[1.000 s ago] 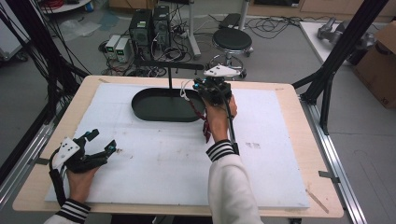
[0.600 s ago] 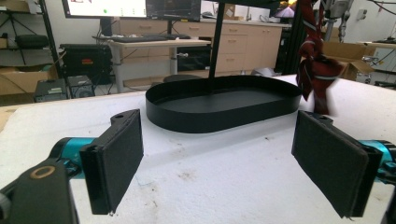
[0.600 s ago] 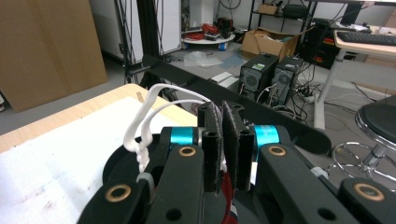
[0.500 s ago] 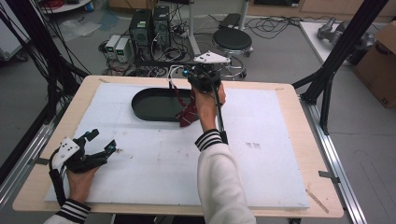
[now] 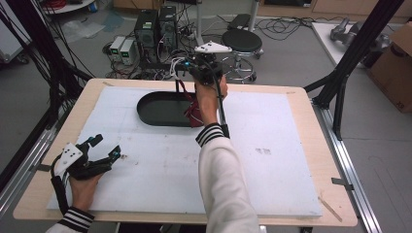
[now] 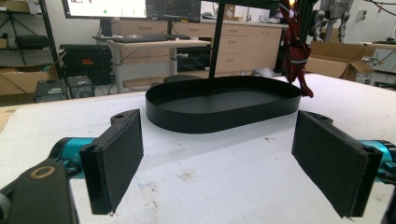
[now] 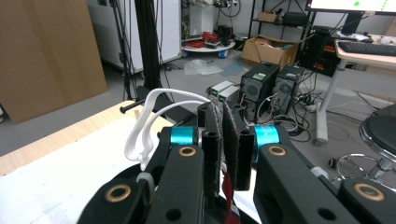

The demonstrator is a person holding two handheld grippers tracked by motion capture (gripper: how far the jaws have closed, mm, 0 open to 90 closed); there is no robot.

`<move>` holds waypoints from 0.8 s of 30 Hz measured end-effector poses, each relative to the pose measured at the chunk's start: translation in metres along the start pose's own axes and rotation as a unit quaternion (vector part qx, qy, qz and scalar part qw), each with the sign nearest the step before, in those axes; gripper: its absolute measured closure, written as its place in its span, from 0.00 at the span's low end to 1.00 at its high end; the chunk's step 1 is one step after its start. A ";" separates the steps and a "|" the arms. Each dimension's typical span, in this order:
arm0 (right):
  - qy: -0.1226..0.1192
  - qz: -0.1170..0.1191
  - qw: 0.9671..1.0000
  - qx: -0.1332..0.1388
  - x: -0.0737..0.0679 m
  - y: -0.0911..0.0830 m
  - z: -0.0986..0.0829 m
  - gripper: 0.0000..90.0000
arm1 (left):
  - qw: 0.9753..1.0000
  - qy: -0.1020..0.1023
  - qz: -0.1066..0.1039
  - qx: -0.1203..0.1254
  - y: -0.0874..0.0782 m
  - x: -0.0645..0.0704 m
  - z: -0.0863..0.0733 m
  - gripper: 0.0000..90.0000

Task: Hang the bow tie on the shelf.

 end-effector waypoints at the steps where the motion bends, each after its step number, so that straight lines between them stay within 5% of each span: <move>1: 0.001 0.000 1.000 0.000 0.000 0.002 0.001 0.96 | 1.000 0.000 0.000 0.000 0.000 0.000 0.000 0.19; 14: -0.011 -0.011 1.000 0.013 -0.004 0.020 0.011 0.96 | 1.000 0.000 0.000 0.001 0.000 0.000 0.000 0.19; 24: -0.017 -0.039 0.999 -0.018 0.010 0.038 0.001 0.95 | 1.000 0.002 -0.001 0.001 -0.001 0.000 0.000 0.19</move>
Point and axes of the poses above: each handheld gripper's, and its own axes: y roughly forward along the jaws, z roughly out of its top, x roughly to its right, the point moved 1 cm from there along y, roughly forward along the jaws, and after that the axes turned 12 degrees about y, right-handed, at the moved point
